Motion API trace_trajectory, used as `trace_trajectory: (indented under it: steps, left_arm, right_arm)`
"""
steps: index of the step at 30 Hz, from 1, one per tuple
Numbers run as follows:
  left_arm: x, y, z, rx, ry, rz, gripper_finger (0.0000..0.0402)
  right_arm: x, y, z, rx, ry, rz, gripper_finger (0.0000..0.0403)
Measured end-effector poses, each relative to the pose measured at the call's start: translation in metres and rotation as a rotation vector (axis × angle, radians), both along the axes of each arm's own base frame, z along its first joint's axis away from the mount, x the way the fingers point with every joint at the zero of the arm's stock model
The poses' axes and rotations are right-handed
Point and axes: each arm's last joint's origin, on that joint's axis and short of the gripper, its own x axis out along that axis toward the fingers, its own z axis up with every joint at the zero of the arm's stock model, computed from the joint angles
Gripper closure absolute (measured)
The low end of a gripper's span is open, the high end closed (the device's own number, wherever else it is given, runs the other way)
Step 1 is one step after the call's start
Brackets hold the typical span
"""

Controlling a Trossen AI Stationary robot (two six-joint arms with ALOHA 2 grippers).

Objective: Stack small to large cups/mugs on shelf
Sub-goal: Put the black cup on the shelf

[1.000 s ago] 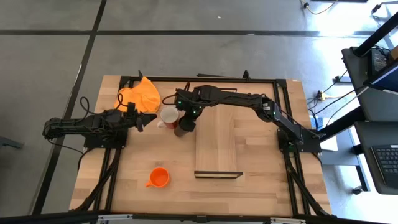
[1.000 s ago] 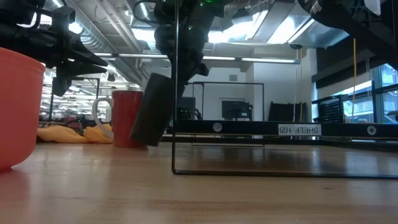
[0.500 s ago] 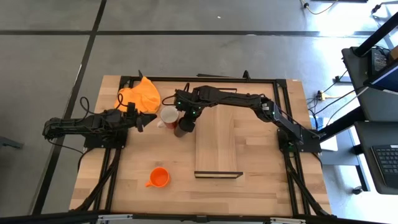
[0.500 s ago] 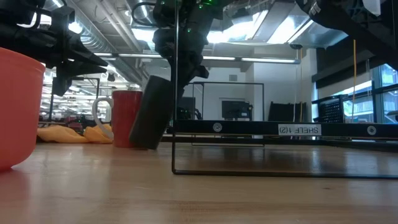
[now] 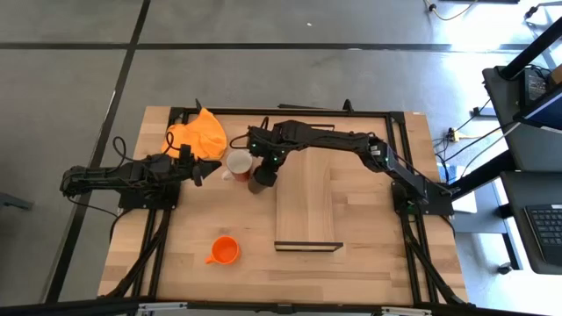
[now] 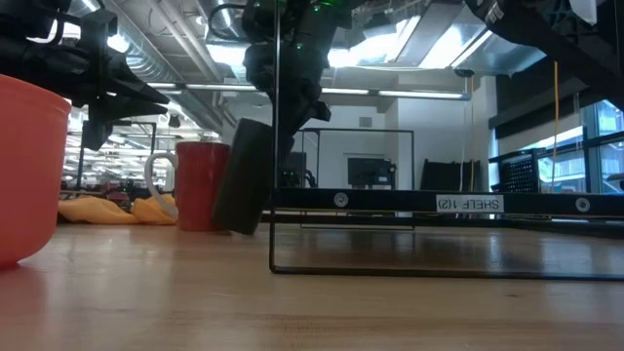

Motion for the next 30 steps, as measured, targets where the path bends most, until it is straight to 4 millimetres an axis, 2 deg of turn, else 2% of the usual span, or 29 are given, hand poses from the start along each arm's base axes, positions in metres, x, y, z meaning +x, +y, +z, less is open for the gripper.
trace_trajectory:
  steps: [5, 10, 15, 18, 22, 27, 30]
  left_arm:
    - [0.0, 0.0, 0.0, 0.0, -0.005, 0.0, 0.0344]
    - [0.0, 0.0, 0.001, -0.001, -0.011, 0.0, 0.0344]
    - [0.0, 0.0, 0.001, -0.002, -0.011, 0.004, 0.0344]
    - [0.0, 0.0, 0.001, -0.001, -0.012, 0.006, 0.0344]
    - [0.0, 0.0, 0.001, -0.001, -0.012, 0.006, 0.0344]
    - [0.0, 0.0, 0.001, -0.001, -0.01, 0.006, 0.0344]
    - [0.0, 0.0, 0.001, -0.001, -0.01, 0.005, 0.0344]
  right_arm:
    - [-0.016, 0.002, 0.031, -0.012, -0.011, -0.001, 0.0398]
    - [-0.035, 0.001, 0.05, -0.116, 0.054, -0.019, 0.0398]
    - [-0.062, -0.005, 0.081, -0.226, 0.078, -0.071, 0.0398]
    - [-0.072, -0.016, 0.091, -0.262, 0.082, -0.117, 0.0398]
    - [-0.096, -0.039, 0.105, -0.237, 0.12, -0.227, 0.0398]
    - [-0.111, -0.078, 0.106, -0.054, 0.095, -0.318, 0.0398]
    - [-0.117, -0.094, 0.106, -0.017, 0.088, -0.354, 0.0398]
